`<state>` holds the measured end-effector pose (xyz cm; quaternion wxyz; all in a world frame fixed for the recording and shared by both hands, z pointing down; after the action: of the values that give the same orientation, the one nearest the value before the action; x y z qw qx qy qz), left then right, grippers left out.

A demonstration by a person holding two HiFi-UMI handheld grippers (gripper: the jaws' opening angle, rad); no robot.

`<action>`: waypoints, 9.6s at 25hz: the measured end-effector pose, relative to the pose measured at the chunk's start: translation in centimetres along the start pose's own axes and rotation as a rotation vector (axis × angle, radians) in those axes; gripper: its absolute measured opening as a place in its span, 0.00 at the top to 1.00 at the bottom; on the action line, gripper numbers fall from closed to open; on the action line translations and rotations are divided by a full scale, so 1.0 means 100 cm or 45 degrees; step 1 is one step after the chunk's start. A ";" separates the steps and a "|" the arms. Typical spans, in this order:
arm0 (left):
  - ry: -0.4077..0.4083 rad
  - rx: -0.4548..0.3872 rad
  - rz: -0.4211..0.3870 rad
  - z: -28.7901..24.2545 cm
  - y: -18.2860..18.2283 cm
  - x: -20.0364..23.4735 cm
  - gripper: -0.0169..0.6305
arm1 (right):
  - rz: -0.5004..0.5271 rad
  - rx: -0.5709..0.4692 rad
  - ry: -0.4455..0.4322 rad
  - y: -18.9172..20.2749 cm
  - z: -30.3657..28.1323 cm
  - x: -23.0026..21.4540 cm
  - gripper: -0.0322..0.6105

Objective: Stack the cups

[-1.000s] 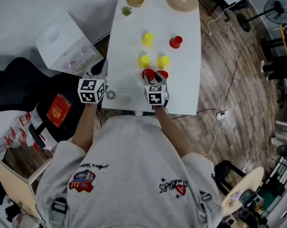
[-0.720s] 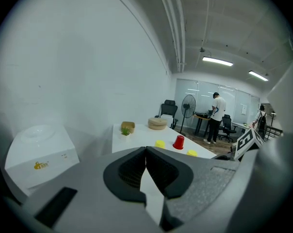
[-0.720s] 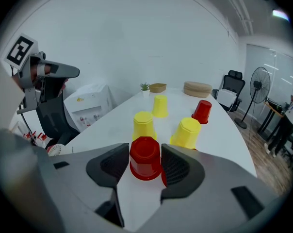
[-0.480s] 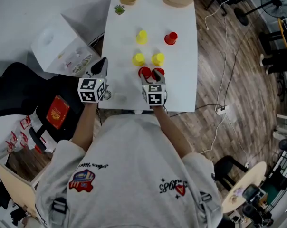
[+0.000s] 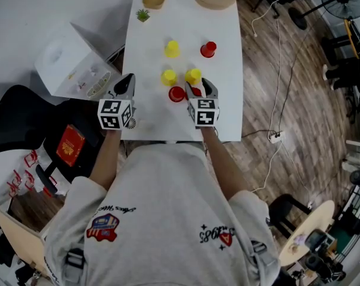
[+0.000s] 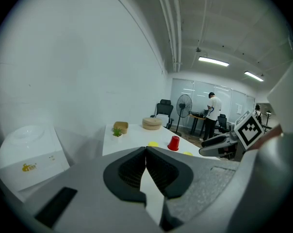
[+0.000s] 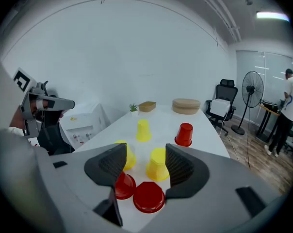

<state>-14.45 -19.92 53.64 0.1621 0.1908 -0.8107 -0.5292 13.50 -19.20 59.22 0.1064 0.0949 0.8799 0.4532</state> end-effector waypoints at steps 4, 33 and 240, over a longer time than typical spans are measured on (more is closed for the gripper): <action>-0.044 0.013 0.019 0.008 0.006 0.009 0.96 | 0.006 0.031 0.011 -0.013 -0.020 -0.025 0.56; -0.106 0.026 0.030 0.035 0.019 0.027 0.96 | 0.040 0.258 0.078 0.009 -0.035 -0.066 0.64; -0.367 0.166 0.285 0.064 0.063 0.038 0.96 | 0.394 0.349 -0.300 -0.105 -0.172 -0.002 0.66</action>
<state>-21.62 -14.32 57.18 0.0896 0.0317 -0.8742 -0.4762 8.24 -38.67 60.38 0.1240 0.2943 0.8897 0.3262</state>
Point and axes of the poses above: the fingertips, and each gripper's own axes: z backward along the fingers, x to its left, y out of its underside, the point moved 7 cm from there along z, backward along the fingers, and after that the axes turned 5 degrees about -z, right-handed, at the moved point
